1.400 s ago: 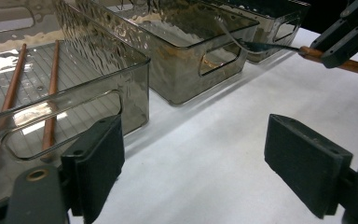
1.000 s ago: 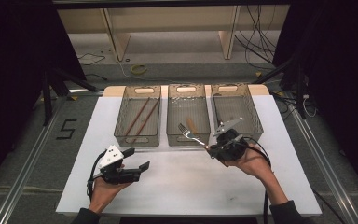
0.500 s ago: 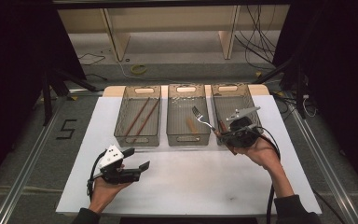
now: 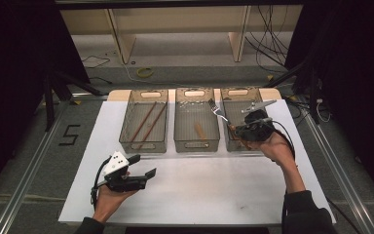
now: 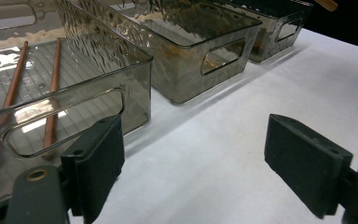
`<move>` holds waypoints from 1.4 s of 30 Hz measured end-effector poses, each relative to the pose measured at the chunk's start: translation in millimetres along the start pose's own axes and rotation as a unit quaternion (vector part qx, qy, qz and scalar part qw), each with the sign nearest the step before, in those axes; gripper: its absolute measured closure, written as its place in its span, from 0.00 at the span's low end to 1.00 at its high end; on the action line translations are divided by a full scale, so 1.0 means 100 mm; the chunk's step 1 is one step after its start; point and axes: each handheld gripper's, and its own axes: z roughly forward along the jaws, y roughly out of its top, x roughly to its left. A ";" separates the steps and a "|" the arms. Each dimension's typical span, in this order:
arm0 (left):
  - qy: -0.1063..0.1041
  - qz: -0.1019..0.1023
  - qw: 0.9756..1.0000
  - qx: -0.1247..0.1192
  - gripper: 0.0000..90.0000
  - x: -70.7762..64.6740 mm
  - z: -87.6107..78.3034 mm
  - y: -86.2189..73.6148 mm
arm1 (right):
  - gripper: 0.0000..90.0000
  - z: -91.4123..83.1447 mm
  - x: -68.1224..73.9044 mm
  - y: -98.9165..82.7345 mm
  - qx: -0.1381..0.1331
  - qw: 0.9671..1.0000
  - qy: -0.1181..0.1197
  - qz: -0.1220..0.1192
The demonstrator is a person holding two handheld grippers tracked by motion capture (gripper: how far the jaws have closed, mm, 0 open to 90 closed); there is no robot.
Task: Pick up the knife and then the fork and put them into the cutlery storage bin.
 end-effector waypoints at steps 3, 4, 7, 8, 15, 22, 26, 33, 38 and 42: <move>0.000 0.000 1.000 0.001 0.21 0.00 0.00 0.00 | 0.86 0.02 -0.07 0.02 0.000 1.000 -0.005 0.009; 0.000 0.000 1.000 0.000 0.21 0.00 0.00 0.00 | 0.86 0.02 -0.10 0.03 0.000 1.000 -0.008 0.011; 0.000 -0.002 1.000 -0.001 0.21 0.00 0.00 0.00 | 0.86 0.04 -0.18 0.05 0.001 1.000 -0.018 0.023; 0.000 -0.001 1.000 0.000 0.21 0.00 0.00 0.00 | 0.86 0.04 -0.21 0.06 0.001 0.999 -0.020 0.028; 0.000 -0.002 1.000 -0.001 0.21 0.00 0.00 0.00 | 0.86 0.09 -0.39 0.10 0.010 0.997 -0.038 0.059; 0.000 -0.002 1.000 -0.001 0.21 0.00 0.00 0.00 | 0.86 0.19 -0.54 0.11 0.018 0.995 -0.053 0.083; 0.000 -0.002 1.000 -0.001 0.21 0.00 0.00 0.00 | 0.86 0.24 -0.58 0.10 0.023 0.994 -0.057 0.094; 0.000 -0.002 1.000 -0.002 0.21 0.00 0.00 0.00 | 0.86 0.32 -0.67 0.10 0.028 0.991 -0.065 0.112; 0.000 -0.002 1.000 -0.002 0.21 0.00 0.00 0.00 | 0.86 0.37 -0.71 0.09 0.032 0.989 -0.069 0.125; 0.000 -0.002 1.000 -0.002 0.21 0.00 0.00 0.00 | 0.86 0.39 -0.73 0.09 0.033 0.988 -0.073 0.131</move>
